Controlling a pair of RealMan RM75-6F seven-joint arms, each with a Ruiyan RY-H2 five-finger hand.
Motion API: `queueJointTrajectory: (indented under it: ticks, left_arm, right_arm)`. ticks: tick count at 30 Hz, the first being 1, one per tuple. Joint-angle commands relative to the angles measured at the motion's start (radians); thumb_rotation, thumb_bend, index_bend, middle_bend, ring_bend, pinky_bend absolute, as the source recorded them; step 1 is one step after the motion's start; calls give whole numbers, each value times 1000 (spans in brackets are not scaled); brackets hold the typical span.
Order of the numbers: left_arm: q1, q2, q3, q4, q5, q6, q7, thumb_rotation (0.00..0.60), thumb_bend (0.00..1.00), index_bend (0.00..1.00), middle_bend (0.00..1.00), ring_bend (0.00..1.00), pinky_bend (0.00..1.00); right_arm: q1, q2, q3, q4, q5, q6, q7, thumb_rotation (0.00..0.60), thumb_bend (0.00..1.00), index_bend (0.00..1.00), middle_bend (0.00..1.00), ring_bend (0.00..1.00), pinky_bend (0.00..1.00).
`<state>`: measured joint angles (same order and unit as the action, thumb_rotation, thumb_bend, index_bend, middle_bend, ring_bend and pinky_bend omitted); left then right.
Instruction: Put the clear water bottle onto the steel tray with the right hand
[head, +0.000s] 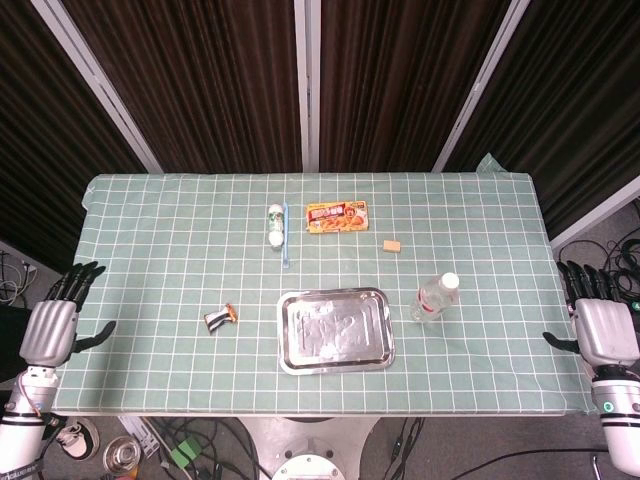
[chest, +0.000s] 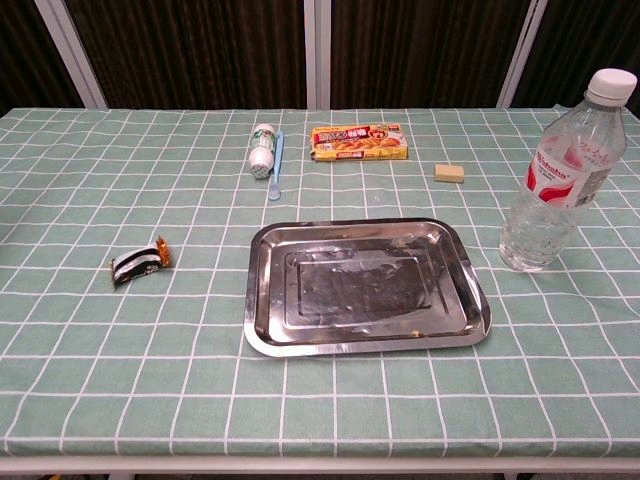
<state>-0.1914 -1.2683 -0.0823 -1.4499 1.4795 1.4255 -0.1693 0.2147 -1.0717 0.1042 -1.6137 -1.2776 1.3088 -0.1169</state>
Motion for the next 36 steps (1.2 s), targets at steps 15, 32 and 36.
queueJointTrajectory:
  ticks: [15,32,36]
  left_arm:
    - [-9,-6,-1,1,-3,-11,0,600,271,164,180,87,189]
    - [-7,-23,13,55,2,-18,-25,600,272,163,180,87,189]
    - [-8,-20,15,60,4,-21,-26,600,271,164,180,87,189]
  right_arm:
    - [40,16,20,31,-31,-243,579,600,0,0,76,0,0]
    - [218,-246,-48,407,-338,-354,1520,600,0,0,96,0,0]
    - [255,-290,-57,436,-353,-352,1518,600,0,0,99,0,0]
